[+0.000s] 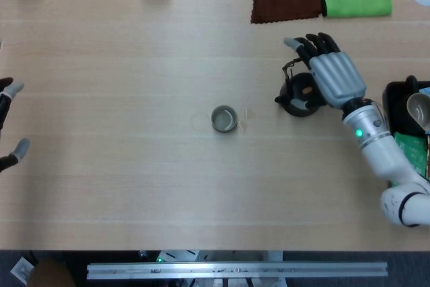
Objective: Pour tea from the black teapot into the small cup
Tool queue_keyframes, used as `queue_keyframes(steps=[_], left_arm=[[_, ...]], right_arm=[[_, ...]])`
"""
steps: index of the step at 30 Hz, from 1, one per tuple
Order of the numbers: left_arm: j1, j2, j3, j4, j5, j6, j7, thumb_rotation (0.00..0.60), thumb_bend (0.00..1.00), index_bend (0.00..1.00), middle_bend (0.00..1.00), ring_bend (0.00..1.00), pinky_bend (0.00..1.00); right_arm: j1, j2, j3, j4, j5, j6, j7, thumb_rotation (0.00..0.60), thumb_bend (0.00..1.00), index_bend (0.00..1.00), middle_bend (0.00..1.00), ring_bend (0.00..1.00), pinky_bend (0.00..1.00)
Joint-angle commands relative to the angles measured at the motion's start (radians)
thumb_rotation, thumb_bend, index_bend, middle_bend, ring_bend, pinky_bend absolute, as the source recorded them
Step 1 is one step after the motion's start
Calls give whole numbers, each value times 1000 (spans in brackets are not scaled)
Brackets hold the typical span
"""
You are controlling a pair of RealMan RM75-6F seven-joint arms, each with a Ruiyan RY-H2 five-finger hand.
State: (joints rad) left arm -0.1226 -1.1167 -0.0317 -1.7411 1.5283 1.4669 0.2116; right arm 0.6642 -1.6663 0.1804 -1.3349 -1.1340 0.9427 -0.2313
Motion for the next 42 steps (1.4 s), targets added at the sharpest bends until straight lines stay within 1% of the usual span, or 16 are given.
queue_keyframes(steps=[1,2,4,8,13,18,22,27,33,37,42], left_arm=[[0,0,-1,0,-1,1,0,600,222,151,159,178,164],[-1,1,-2,0,-1,1,0,600,222,150,159,178,165],[-2,2,-5,0,-2,2,-1,600,222,151,159,178,164],[-5,5,-9,-1,7,10,-3,600,222,151,159,178,164],[-7,4,-13,10,21,22,-16,600,222,151,159,178,164],[-6,0,-14,30,36,37,-27,600,222,151,159,178,164],[-1,-4,-10,40,51,51,-36,600,222,151,160,178,165],[9,-11,-2,59,79,78,-44,600,222,151,160,178,164],[24,-17,6,82,113,118,-46,600,222,151,158,178,164],[31,-12,12,79,109,115,-14,600,221,151,157,178,162],[40,-10,14,59,75,99,30,600,222,151,156,177,161]], right_arm=[[-6,15,-4,-19,-20,21,-4,600,111,13,66,18,0],[-10,21,-6,-27,-29,32,-7,600,111,1,39,5,0],[-21,37,-10,-47,-52,70,-22,600,112,0,16,0,0],[-58,83,-21,-100,-88,162,-76,600,132,0,12,0,0],[-139,176,-49,-194,-127,299,-140,600,136,0,18,0,0],[-239,287,-75,-279,-152,412,-102,600,136,0,19,0,0],[-315,357,-94,-320,-157,482,-59,600,137,0,25,0,0],[-400,420,-124,-338,-164,543,-8,600,137,0,25,0,0],[-477,453,-156,-329,-193,597,30,600,137,0,25,0,0],[-513,462,-162,-324,-204,622,47,600,137,0,28,0,0],[-547,466,-158,-321,-216,646,71,600,137,0,28,0,0]])
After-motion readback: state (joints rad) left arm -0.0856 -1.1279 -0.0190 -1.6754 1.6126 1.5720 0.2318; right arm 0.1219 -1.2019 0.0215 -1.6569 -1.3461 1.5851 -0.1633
